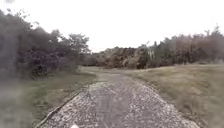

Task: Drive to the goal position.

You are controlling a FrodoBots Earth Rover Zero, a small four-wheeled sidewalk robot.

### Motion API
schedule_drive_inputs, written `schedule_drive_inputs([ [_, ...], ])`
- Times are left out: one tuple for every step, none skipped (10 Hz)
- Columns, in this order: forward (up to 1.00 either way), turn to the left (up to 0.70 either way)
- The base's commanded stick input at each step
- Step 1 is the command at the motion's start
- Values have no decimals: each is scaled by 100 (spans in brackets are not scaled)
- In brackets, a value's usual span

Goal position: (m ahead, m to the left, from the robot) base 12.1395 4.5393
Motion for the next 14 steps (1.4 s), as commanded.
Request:
schedule_drive_inputs([
  [100, 0],
  [100, 0],
  [100, 0],
  [100, 0],
  [100, 0],
  [100, 0],
  [100, 0],
  [100, 0],
  [100, 0],
  [100, 0],
  [100, 0],
  [100, 0],
  [100, 0],
  [100, 0],
])
